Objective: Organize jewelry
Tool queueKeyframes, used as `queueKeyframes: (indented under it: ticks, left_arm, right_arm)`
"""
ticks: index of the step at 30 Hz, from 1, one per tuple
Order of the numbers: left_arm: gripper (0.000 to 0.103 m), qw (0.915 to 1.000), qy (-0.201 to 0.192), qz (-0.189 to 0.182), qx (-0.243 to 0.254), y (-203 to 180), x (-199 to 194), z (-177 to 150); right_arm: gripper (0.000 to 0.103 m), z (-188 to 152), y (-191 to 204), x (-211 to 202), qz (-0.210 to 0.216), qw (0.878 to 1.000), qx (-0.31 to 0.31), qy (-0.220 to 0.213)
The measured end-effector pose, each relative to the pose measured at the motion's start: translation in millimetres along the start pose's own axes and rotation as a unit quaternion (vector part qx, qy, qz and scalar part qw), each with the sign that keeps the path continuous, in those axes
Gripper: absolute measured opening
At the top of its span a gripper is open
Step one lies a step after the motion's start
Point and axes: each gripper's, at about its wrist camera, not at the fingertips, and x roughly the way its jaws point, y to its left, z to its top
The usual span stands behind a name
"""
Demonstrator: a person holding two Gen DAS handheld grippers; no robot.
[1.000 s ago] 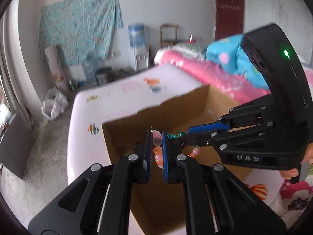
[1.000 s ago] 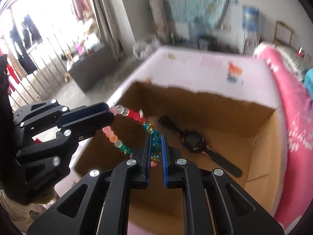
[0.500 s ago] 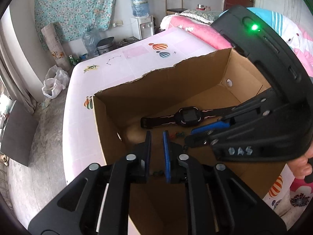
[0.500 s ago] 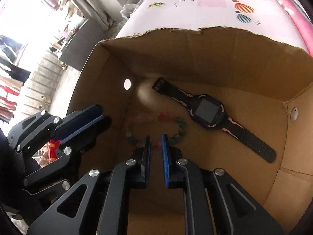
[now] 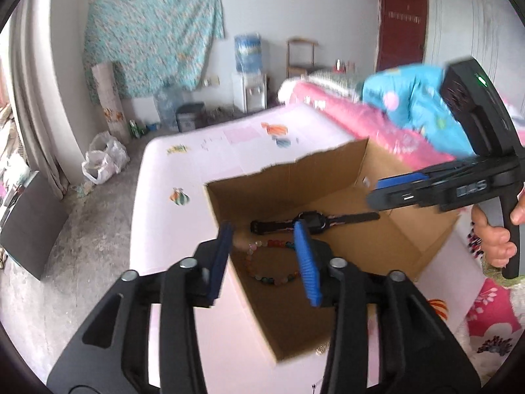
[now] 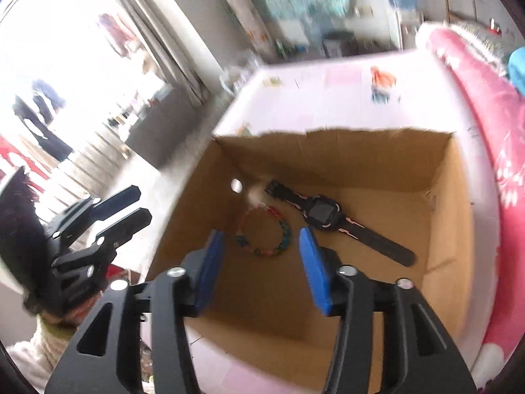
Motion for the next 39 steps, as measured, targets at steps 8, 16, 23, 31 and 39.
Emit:
queueKeyframes:
  ticks: [8,16,23,31,39]
  left_arm:
    - [0.059,0.9980,-0.021,-0.003,-0.059,4,-56,-67]
    - [0.060,0.9926,0.072,0.018,-0.096,-18,-15,-141]
    - [0.060,0.9933,0.097,-0.006,-0.064,-49,16,-163]
    - [0.047,0.9969,0.052,-0.054,0.022,-94,19,-152]
    - [0.026,0.9906,0.099,-0.063,0.072,-120,58,-145]
  right_arm:
    - [0.068,-90,-2,-64,0.026,0.997,0.008,-0.071]
    - [0.068,-162,-30,-16,-0.048,0.994,0.101,-0.002]
    - [0.068,-177,-15,14,-0.167,0.984,0.044,0.041]
    - [0.068,-178,-12,38,-0.160,0.984,0.052,0.056]
    - [0.068,-175,-4,48,-0.156,0.985,0.047,0.049]
